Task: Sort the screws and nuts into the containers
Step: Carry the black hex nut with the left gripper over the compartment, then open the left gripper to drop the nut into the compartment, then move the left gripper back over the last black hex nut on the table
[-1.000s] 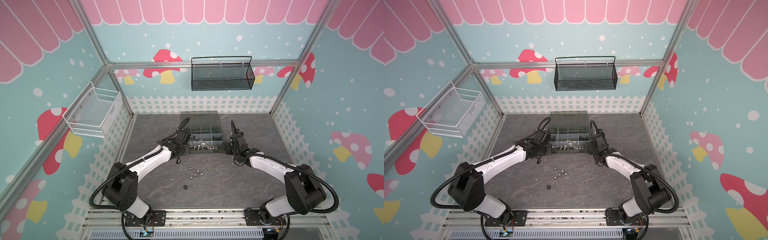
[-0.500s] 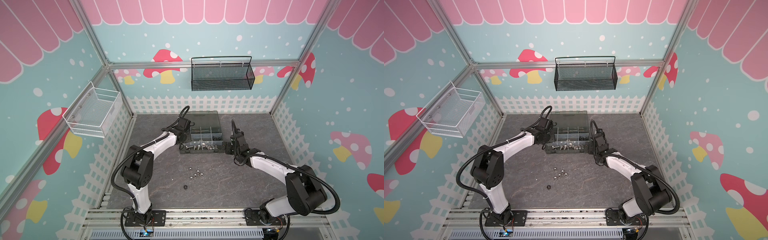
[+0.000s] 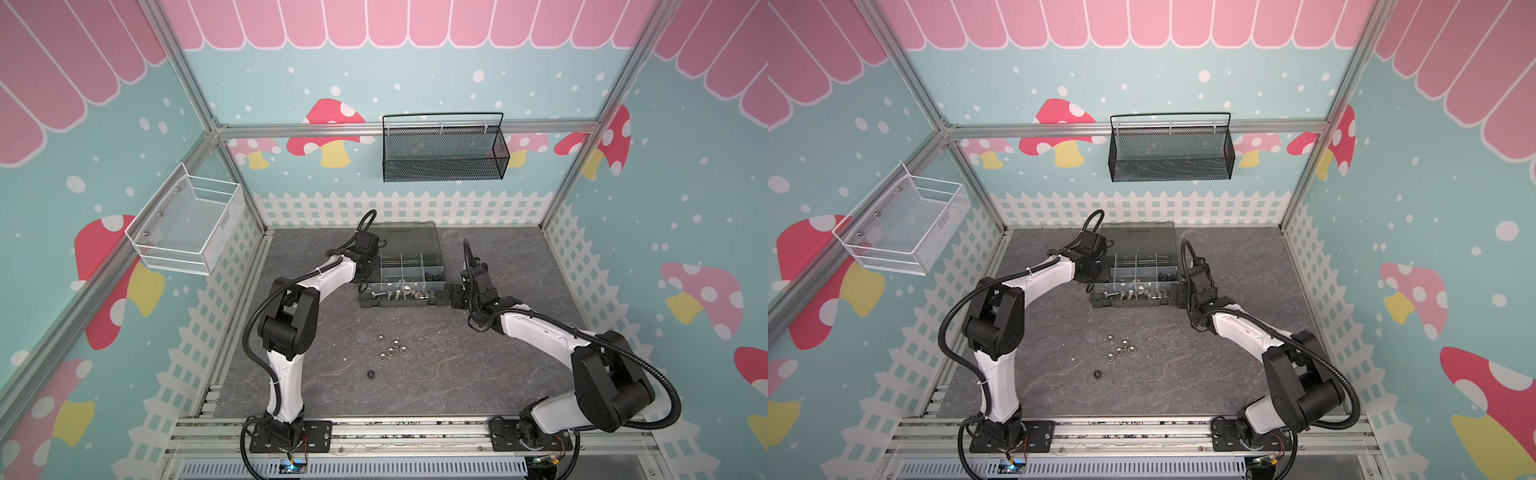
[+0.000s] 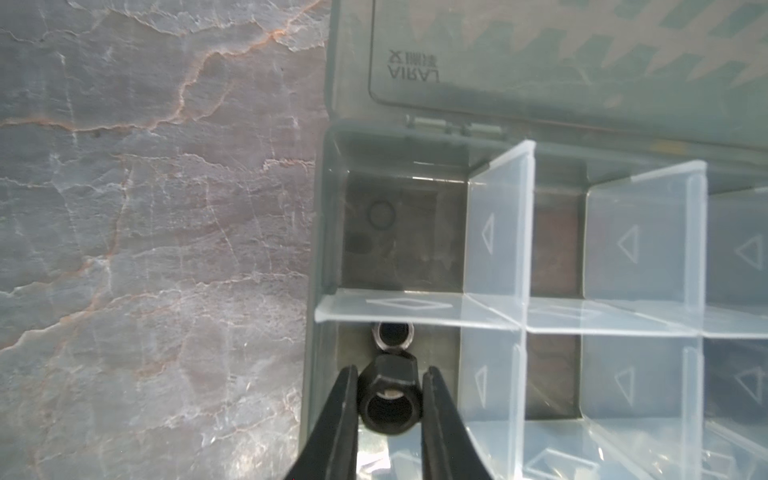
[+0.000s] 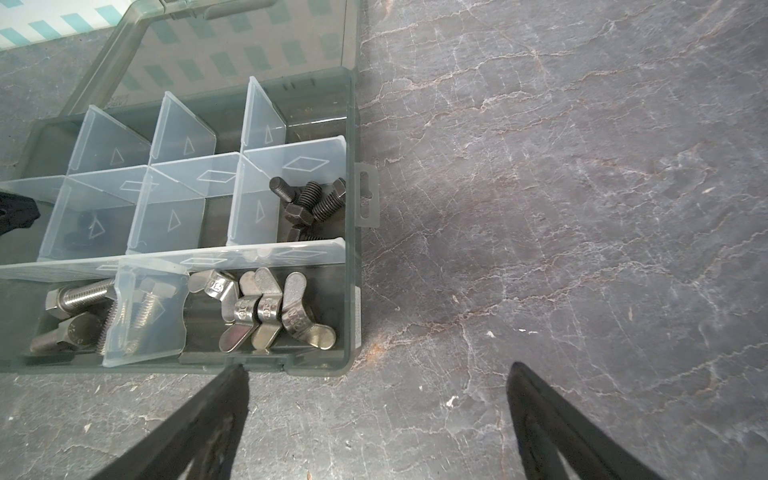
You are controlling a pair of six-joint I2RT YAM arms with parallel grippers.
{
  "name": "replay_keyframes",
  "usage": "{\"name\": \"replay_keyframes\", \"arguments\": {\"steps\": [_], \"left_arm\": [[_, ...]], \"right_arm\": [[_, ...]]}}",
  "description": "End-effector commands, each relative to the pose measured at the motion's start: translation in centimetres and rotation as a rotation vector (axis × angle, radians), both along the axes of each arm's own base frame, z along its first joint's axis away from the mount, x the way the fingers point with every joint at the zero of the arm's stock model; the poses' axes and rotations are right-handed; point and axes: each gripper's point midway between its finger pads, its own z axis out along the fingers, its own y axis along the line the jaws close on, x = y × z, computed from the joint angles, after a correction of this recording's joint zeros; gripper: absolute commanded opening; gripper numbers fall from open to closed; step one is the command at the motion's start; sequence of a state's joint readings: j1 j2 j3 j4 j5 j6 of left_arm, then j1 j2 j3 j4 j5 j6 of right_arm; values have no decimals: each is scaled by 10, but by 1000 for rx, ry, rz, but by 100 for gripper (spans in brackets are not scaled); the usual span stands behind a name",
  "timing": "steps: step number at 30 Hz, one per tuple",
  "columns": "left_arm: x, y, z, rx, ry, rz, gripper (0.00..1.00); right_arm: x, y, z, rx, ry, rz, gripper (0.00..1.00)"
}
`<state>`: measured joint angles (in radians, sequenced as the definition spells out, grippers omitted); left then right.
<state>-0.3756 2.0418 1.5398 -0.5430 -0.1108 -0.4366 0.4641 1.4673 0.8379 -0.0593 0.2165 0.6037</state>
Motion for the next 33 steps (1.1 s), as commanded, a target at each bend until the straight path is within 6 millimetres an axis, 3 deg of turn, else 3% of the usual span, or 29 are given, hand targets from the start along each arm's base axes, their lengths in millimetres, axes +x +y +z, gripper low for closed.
{"name": "replay_keyframes", "arguments": {"steps": [1, 9, 18, 24, 28, 33], "left_arm": [[3, -4, 2, -12, 2, -18, 27], [0, -4, 11, -25, -9, -21, 40], [-10, 0, 49, -45, -77, -15, 54], [-28, 1, 77, -67, -138, -16, 76], [-46, 8, 91, -58, -174, -8, 100], [-79, 11, 100, -40, -208, -15, 100]], "right_arm": [[0, -2, 3, 9, -2, -18, 98], [0, -2, 3, 9, -2, -16, 98], [-1, -3, 2, 9, 1, -16, 98], [-1, -3, 2, 8, 0, -17, 98], [-2, -3, 2, 10, 0, -17, 98], [-3, -4, 2, 9, -1, -18, 98]]}}
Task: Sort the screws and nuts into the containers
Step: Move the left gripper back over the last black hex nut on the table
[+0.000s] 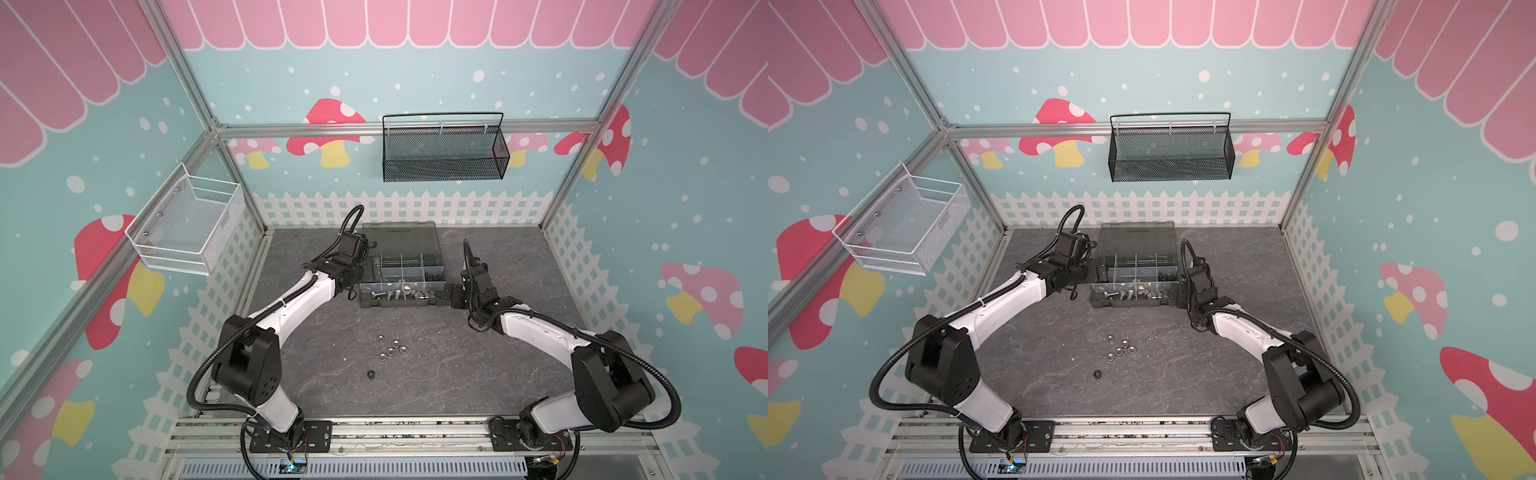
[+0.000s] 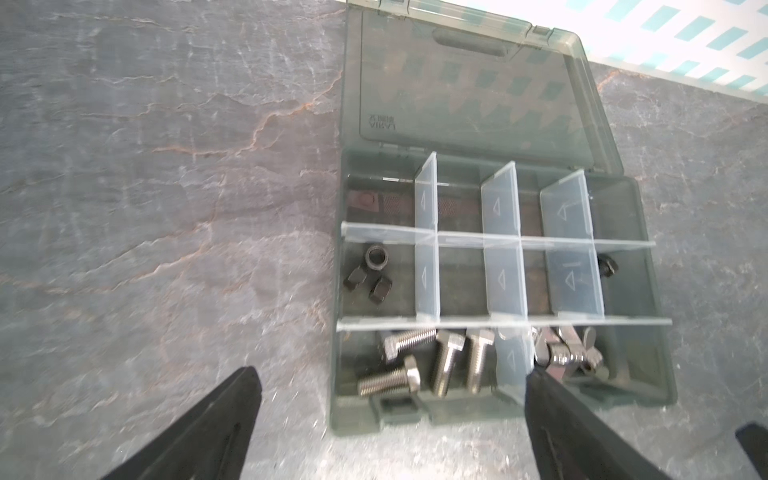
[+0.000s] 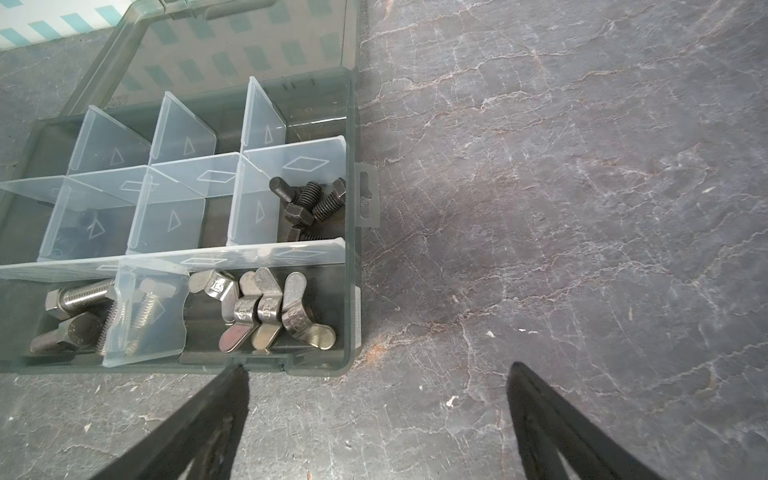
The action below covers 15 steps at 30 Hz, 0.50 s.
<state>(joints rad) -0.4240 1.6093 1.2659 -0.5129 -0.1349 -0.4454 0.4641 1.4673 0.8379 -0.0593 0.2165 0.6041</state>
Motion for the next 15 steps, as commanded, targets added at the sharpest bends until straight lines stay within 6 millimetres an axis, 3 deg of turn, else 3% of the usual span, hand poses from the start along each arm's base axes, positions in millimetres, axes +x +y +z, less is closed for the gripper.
{"name": "replay_keyframes", "arguments": {"steps": [1, 9, 15], "left_arm": [[-19, 5, 7, 22, -39, 15, 100], [-73, 16, 6, 24, -72, -6, 100], [-108, 16, -14, 13, -62, -35, 100]], "right_arm": [[-3, -4, 2, 7, -2, -19, 98], [-1, -2, 1, 17, -1, -16, 98], [-1, 0, 1, 19, 2, -9, 98]]}}
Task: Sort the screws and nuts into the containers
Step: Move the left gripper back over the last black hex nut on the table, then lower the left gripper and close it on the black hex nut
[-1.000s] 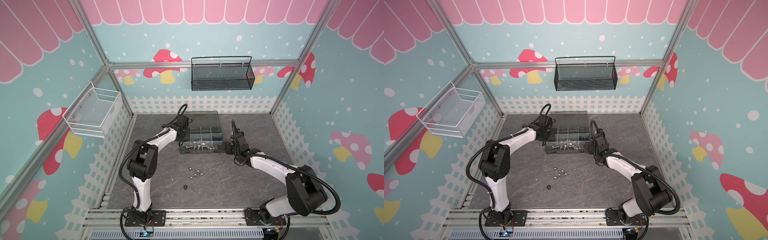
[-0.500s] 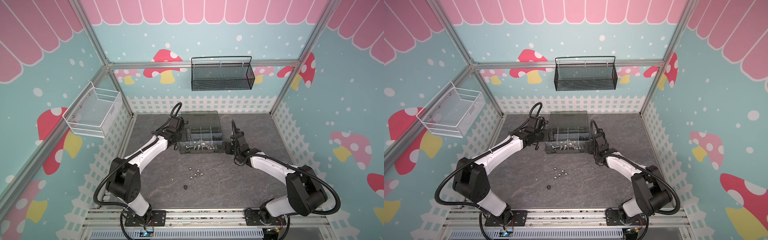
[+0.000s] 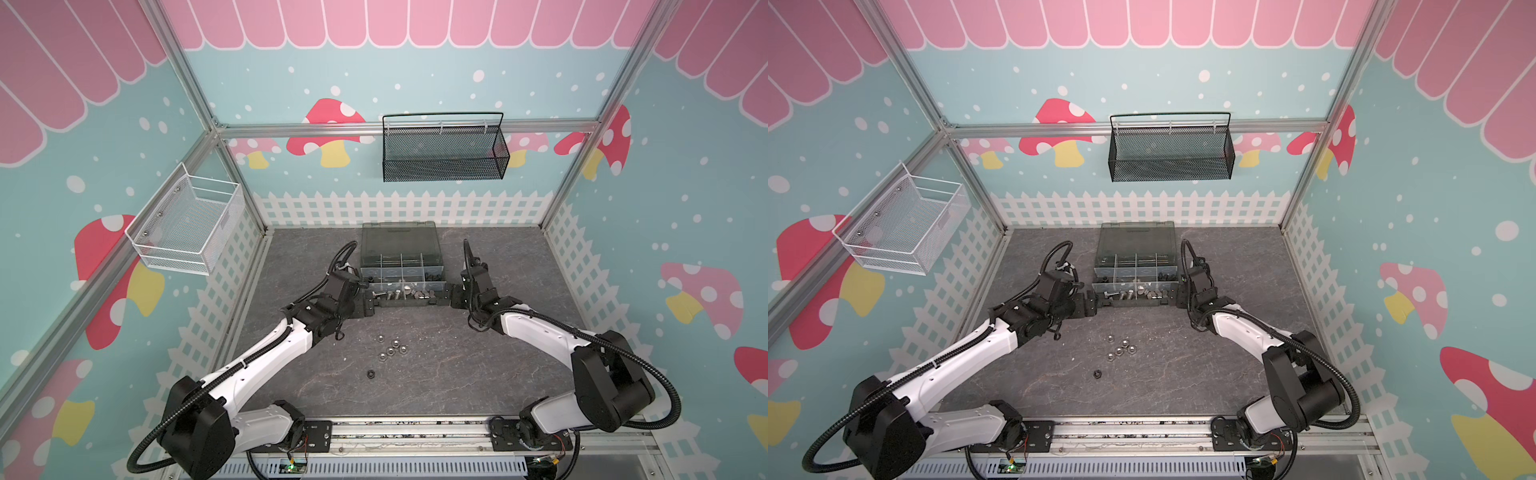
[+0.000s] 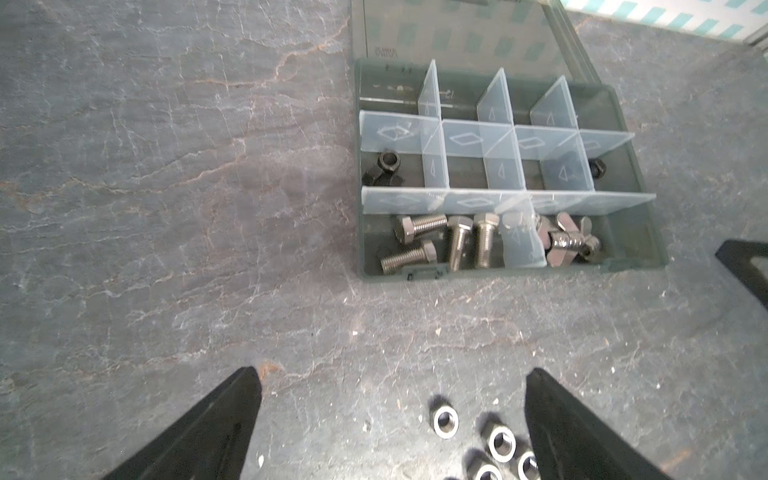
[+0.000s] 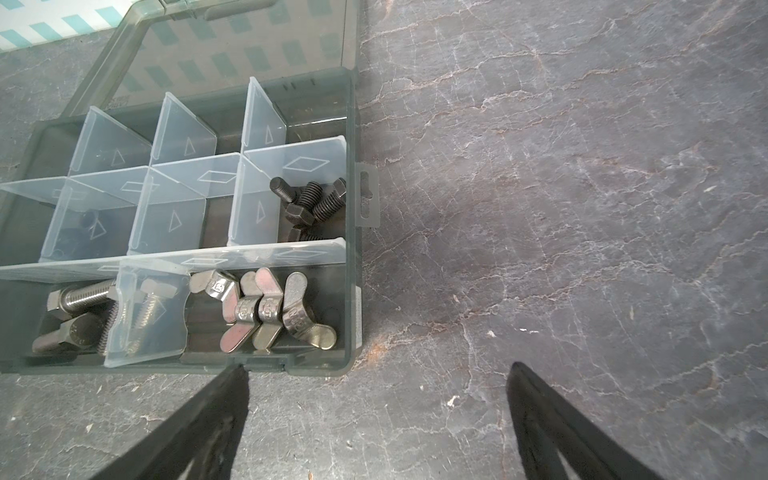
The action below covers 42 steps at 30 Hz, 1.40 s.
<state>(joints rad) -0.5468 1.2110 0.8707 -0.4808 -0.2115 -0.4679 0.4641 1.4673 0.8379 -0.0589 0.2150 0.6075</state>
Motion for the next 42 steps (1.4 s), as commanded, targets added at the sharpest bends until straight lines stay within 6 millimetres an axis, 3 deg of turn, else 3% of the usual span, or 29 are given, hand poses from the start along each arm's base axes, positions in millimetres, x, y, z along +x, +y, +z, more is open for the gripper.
{"name": "replay_keyframes", "arguments": {"steps": [1, 9, 20, 34, 42], "left_arm": [[-13, 3, -10, -11, 0, 19, 100], [-51, -6, -36, -29, 43, -28, 99], [-84, -29, -65, -62, 153, -84, 99], [-120, -54, -93, 24, 311, -154, 95], [-133, -57, -110, 127, 395, -177, 79]], "right_arm": [[0, -1, 1, 16, 0, -9, 98], [1, 1, 1, 20, 3, -3, 98], [-1, 0, -3, 16, 14, -6, 98], [-2, 0, -4, 17, 16, -6, 98], [-2, 0, -5, 16, 18, -7, 98]]}}
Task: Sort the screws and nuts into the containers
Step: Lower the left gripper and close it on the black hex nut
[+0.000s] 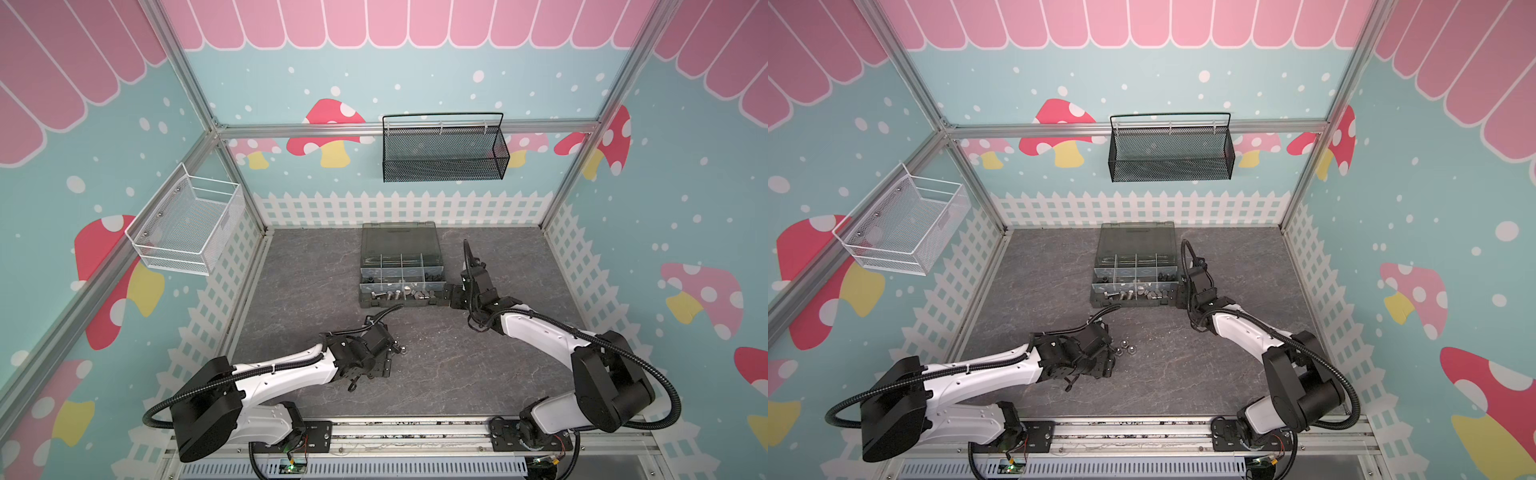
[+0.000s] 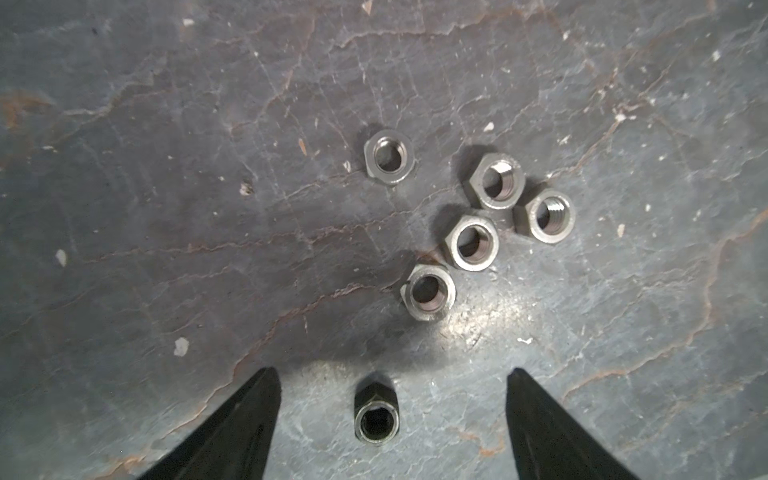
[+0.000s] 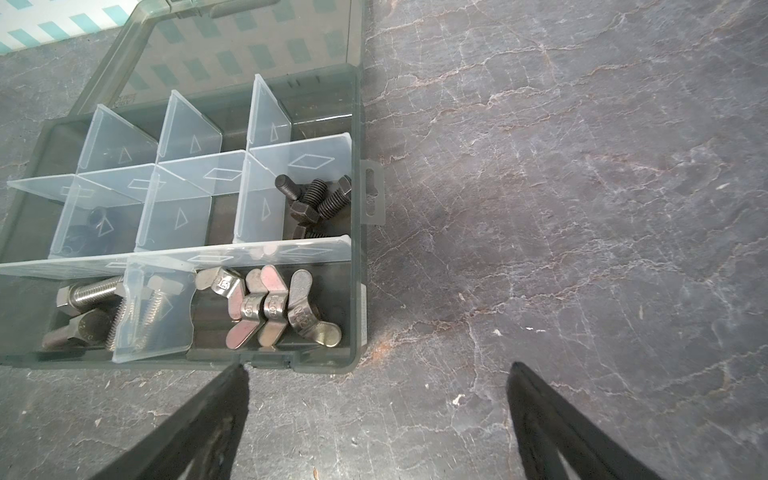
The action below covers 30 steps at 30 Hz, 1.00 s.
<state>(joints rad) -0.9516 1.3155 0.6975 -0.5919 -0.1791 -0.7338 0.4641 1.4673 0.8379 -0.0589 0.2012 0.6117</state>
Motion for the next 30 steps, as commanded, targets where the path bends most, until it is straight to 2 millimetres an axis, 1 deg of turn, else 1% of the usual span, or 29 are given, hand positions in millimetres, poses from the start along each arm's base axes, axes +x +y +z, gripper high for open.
{"name": "replay_keyframes", "arguments": {"steps": [1, 7, 10, 16, 18, 21, 24, 27, 30], "left_arm": [[-8, 3, -3, 47, 47, 13, 75], [-18, 10, -15, 124, 106, -7, 60], [-19, 8, -19, 143, 124, -17, 55], [-22, 6, -27, 165, 155, -28, 49], [-23, 5, -29, 167, 166, -28, 44], [-26, 6, -32, 169, 183, -31, 41], [-27, 7, -33, 177, 189, -33, 34], [-27, 6, -33, 175, 191, -34, 25], [-26, 5, -32, 173, 185, -31, 20]], "right_arm": [[-1, -2, -5, 3, 13, -12, 98], [-1, -2, -7, 3, 18, -15, 98], [-1, -1, -8, 7, 22, -15, 98], [-1, -3, -9, -1, 23, -18, 98], [-1, -3, -9, -2, 23, -18, 98], [-1, -3, -10, -3, 26, -18, 98], [-1, -3, -10, -4, 27, -18, 98], [0, -2, -11, -1, 29, -17, 98], [-1, -3, -12, -2, 31, -19, 98]]}}
